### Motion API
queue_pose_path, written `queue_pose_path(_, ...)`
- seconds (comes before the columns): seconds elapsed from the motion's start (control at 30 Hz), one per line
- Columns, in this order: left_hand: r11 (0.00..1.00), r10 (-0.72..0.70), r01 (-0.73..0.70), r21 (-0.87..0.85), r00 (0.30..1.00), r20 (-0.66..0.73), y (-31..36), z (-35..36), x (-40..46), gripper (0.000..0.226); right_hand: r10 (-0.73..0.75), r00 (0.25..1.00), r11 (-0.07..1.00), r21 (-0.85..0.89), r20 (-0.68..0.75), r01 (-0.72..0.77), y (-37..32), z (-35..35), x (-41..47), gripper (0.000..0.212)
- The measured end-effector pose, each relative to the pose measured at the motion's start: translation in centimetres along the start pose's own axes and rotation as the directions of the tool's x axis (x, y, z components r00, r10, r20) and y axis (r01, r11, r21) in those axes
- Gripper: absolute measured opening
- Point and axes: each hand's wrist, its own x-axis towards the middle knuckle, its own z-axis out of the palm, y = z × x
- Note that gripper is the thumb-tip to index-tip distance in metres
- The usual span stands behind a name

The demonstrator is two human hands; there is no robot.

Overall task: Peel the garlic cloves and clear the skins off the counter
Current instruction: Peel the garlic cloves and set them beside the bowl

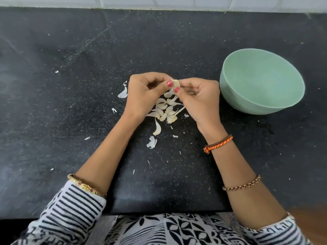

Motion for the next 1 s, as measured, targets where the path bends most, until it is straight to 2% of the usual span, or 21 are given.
queue_pose_path(0.2,1.000,0.010,-0.008,0.028,0.997,-0.070,-0.1,0.8,-0.2,0.009,-0.030,0.997,0.998,-0.065,-0.071,0.026,0.3,0.6,-0.3,0.014)
queue_pose_path(0.3,0.998,-0.055,0.052,-0.030,0.993,-0.105,-0.2,1.2,-0.3,0.007,-0.169,0.975,0.984,-0.088,-0.143,0.157,-0.1,0.9,-0.6,0.004)
queue_pose_path(0.37,0.994,-0.081,0.071,-0.086,0.989,-0.124,0.0,1.3,-0.4,0.009,-0.198,0.965,0.979,-0.080,-0.173,0.186,-0.2,1.1,-0.6,0.004)
queue_pose_path(0.43,0.990,-0.094,0.076,-0.119,0.984,-0.154,0.3,1.1,-0.2,0.014,-0.140,0.973,0.989,-0.063,-0.184,0.130,-0.1,1.0,-0.3,0.006)
queue_pose_path(0.6,0.955,-0.235,0.206,-0.212,0.964,-0.123,0.4,0.8,0.1,0.016,0.047,0.998,0.997,0.067,-0.052,-0.043,0.3,0.5,0.0,0.013)
queue_pose_path(0.67,0.976,-0.186,0.172,-0.132,0.977,-0.106,0.3,1.0,0.0,0.019,0.043,0.998,0.996,0.079,-0.046,-0.039,0.3,0.3,0.0,0.013)
queue_pose_path(0.77,0.992,-0.127,0.124,-0.038,0.989,-0.076,0.1,1.1,-0.1,0.012,0.058,0.997,0.995,0.089,-0.050,-0.054,0.5,0.2,0.1,0.015)
queue_pose_path(0.9,0.992,-0.120,0.123,0.021,0.988,-0.093,-0.4,0.6,0.1,0.010,0.088,0.995,0.994,0.075,-0.053,-0.084,0.6,0.0,0.3,0.019)
queue_pose_path(1.0,0.993,-0.116,0.120,0.021,0.984,-0.137,-0.5,0.1,0.2,0.012,0.052,0.998,0.998,-0.036,0.028,-0.051,0.5,-0.5,0.5,0.016)
